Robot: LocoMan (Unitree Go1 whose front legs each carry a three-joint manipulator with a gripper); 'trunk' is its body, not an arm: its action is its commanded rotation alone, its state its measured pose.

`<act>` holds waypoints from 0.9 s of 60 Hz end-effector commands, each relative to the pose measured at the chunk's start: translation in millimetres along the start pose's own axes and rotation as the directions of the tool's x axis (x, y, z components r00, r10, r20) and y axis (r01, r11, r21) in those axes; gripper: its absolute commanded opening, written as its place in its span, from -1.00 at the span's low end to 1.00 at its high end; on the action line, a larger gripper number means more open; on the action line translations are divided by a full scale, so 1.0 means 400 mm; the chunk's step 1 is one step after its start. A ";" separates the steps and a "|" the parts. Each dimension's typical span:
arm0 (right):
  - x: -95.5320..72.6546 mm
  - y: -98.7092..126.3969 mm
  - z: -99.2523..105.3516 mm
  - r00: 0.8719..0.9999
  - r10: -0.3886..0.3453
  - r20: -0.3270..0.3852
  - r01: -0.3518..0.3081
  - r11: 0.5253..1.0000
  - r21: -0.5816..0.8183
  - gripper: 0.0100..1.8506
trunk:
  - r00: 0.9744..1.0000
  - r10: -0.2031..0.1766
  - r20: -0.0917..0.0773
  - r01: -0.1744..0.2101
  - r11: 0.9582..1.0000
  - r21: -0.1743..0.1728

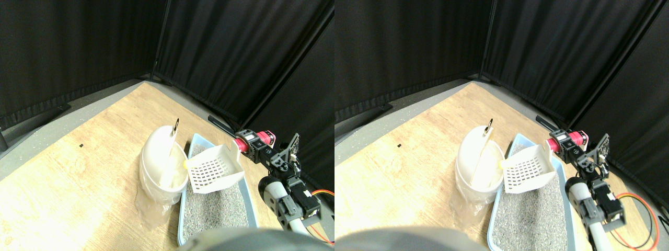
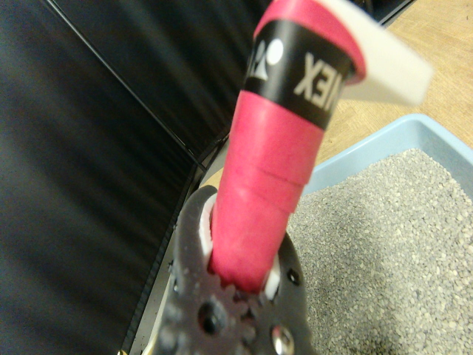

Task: Scoop (unimanual)

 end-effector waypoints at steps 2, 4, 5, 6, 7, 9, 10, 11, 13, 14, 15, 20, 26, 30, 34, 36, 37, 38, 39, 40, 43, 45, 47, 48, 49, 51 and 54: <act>-0.001 0.001 0.047 0.995 -0.014 0.100 0.015 1.000 -0.004 -0.95 | 1.000 0.007 -0.022 -0.007 1.000 -0.005; 0.000 0.002 0.048 0.994 -0.013 0.113 0.014 1.000 -0.008 -0.95 | 1.000 0.006 -0.022 -0.007 1.000 -0.007; 0.000 0.002 0.048 0.993 -0.013 0.118 0.014 1.000 -0.007 -0.95 | 1.000 0.006 -0.022 -0.007 1.000 -0.007; -0.001 0.003 0.048 0.992 -0.012 0.129 0.012 1.000 0.005 -0.95 | 1.000 0.006 -0.022 -0.007 1.000 -0.008; -0.001 0.003 0.048 0.991 -0.011 0.137 0.010 1.000 0.011 -0.95 | 1.000 0.006 -0.022 -0.007 1.000 -0.008; -0.002 0.003 0.049 0.990 -0.010 0.142 0.008 1.000 0.014 -0.95 | 1.000 0.006 -0.023 -0.007 1.000 -0.008; -0.002 0.003 0.049 0.989 -0.009 0.144 0.007 1.000 0.015 -0.95 | 1.000 0.006 -0.023 -0.007 1.000 -0.008; -0.002 0.003 0.050 0.989 -0.009 0.146 0.007 1.000 0.015 -0.95 | 1.000 0.006 -0.023 -0.006 1.000 -0.008; -0.002 0.003 0.051 0.989 -0.007 0.151 0.005 1.000 0.015 -0.95 | 1.000 0.005 -0.023 -0.005 1.000 -0.009; -0.003 0.003 0.051 0.989 -0.010 0.149 0.008 1.000 0.011 -0.95 | 1.000 0.005 -0.023 -0.005 1.000 -0.009; -0.002 0.003 0.052 0.989 -0.011 0.146 0.011 1.000 0.002 -0.95 | 1.000 0.005 -0.023 -0.005 1.000 -0.009; 0.000 0.006 0.054 0.990 -0.015 0.142 0.020 0.999 -0.029 -0.95 | 1.000 0.003 -0.022 -0.003 1.000 -0.010; 0.000 0.012 0.058 0.991 -0.023 0.131 0.029 0.998 -0.049 -0.95 | 1.000 0.004 -0.022 -0.004 1.000 -0.011; -0.002 0.015 0.060 0.992 -0.023 0.125 0.030 0.998 -0.056 -0.95 | 1.000 0.004 -0.023 -0.005 1.000 -0.012; -0.002 0.017 0.061 0.992 -0.024 0.123 0.031 0.998 -0.059 -0.95 | 1.000 0.005 -0.024 -0.006 1.000 -0.014; -0.003 0.017 0.061 0.992 -0.025 0.122 0.032 0.998 -0.058 -0.95 | 1.000 0.006 -0.023 -0.006 1.000 -0.013; -0.003 0.017 0.061 0.992 -0.027 0.120 0.034 0.998 -0.055 -0.95 | 1.000 0.006 -0.023 -0.006 1.000 -0.013; -0.002 0.017 0.061 0.992 -0.030 0.119 0.038 0.997 -0.062 -0.95 | 1.000 0.006 -0.023 -0.006 1.000 -0.013; -0.002 0.017 0.061 0.992 -0.030 0.119 0.038 0.997 -0.062 -0.95 | 1.000 0.006 -0.023 -0.006 1.000 -0.013; 0.000 0.016 0.060 0.992 -0.033 0.119 0.041 0.997 -0.068 -0.95 | 1.000 0.006 -0.023 -0.006 1.000 -0.013; 0.001 0.015 0.060 0.993 -0.037 0.115 0.046 0.996 -0.080 -0.95 | 1.000 0.006 -0.023 -0.006 1.000 -0.013; 0.002 0.015 0.060 0.993 -0.044 0.110 0.053 0.995 -0.080 -0.95 | 1.000 0.005 -0.025 -0.005 1.000 -0.012; 0.002 0.015 0.061 0.992 -0.042 0.119 0.051 0.996 -0.079 -0.95 | 1.000 0.005 -0.026 -0.006 1.000 -0.009; 0.002 0.015 0.061 0.992 -0.042 0.119 0.051 0.996 -0.079 -0.95 | 1.000 0.005 -0.026 -0.006 1.000 -0.009; 0.001 0.014 0.062 0.991 -0.041 0.124 0.051 0.996 -0.076 -0.93 | 1.000 0.005 -0.026 -0.006 1.000 -0.009; 0.001 0.013 0.063 0.991 -0.041 0.125 0.051 0.996 -0.078 -0.93 | 1.000 0.005 -0.026 -0.006 1.000 -0.009; -0.001 0.013 0.065 0.991 -0.043 0.129 0.054 0.995 -0.083 -0.92 | 1.000 0.003 -0.028 -0.003 1.000 -0.009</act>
